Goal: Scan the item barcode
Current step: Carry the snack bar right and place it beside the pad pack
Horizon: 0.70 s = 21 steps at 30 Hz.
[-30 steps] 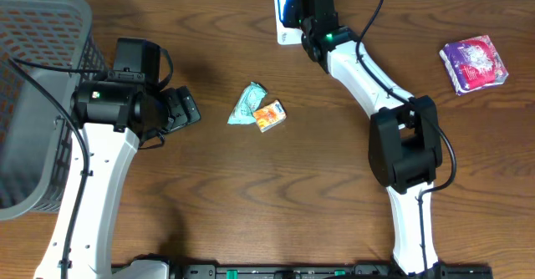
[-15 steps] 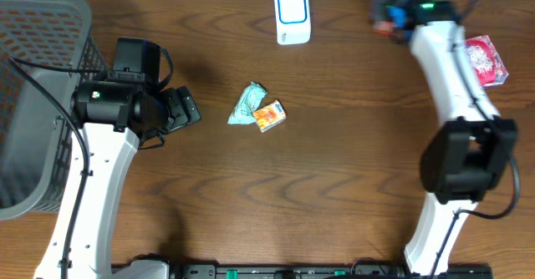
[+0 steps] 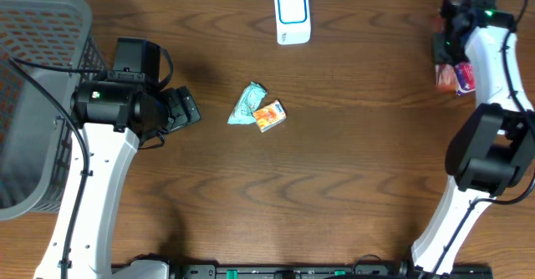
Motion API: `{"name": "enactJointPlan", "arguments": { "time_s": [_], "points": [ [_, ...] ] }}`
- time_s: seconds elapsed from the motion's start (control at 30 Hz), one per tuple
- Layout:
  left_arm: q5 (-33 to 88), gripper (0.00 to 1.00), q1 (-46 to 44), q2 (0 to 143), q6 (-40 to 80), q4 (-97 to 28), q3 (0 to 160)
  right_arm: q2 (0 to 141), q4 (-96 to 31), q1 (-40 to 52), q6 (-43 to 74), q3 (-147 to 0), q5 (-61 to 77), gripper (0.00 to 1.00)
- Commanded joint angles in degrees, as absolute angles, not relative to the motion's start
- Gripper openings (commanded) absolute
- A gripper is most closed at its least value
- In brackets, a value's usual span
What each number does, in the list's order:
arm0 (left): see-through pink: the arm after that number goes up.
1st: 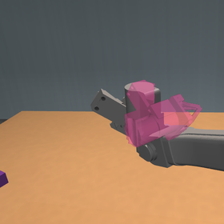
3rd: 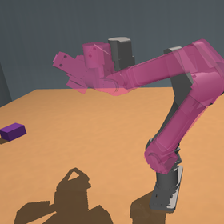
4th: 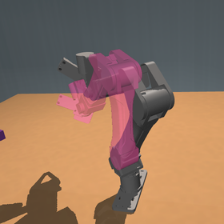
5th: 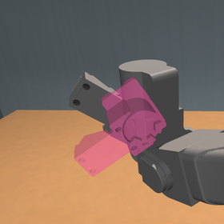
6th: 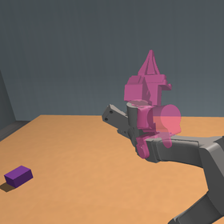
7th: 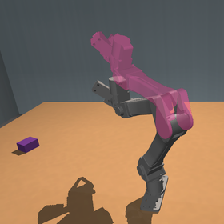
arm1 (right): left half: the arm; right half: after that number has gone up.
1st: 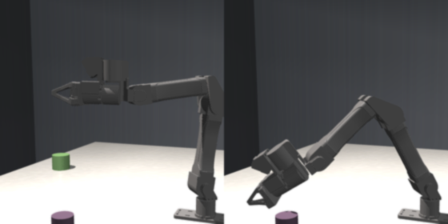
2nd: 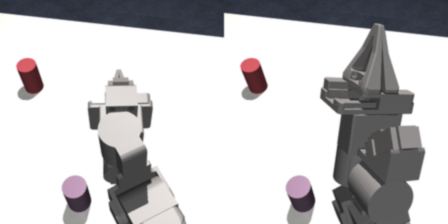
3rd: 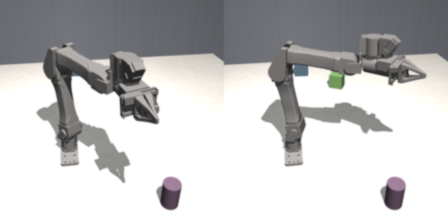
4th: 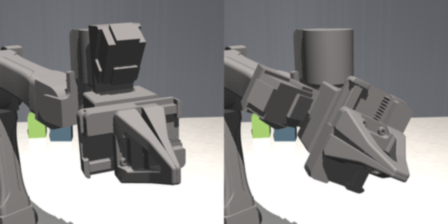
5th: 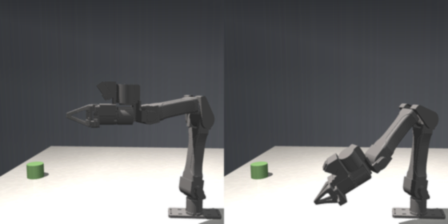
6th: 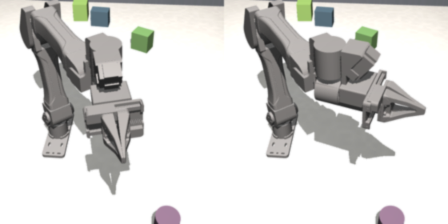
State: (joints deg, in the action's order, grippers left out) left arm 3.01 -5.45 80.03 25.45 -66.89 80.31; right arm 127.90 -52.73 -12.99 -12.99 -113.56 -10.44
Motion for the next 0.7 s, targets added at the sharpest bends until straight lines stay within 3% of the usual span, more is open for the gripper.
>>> {"name": "enactJointPlan", "arguments": {
  "time_s": [0.0,0.27,0.57,0.67],
  "points": [
    [2.3,0.95,-5.2,79.7,25.1,-67.0,80.2,128.5,-52.7,-13.6,-9.7,-113.5,-10.5,0.85],
    [2.3,0.95,-5.2,79.7,25.1,-67.0,80.2,127.2,-53.3,-11.1,-8.6,-113.6,-10.4,0.88],
    [2.3,0.95,-5.2,79.7,25.1,-67.0,80.2,118.3,-52.4,-2.2,-8.6,-113.7,-5.9,0.88],
    [2.3,0.95,-5.2,79.7,25.1,-67.0,80.2,115.4,-52.6,1.4,-8.6,-113.7,-2.4,0.94]
  ]
}}
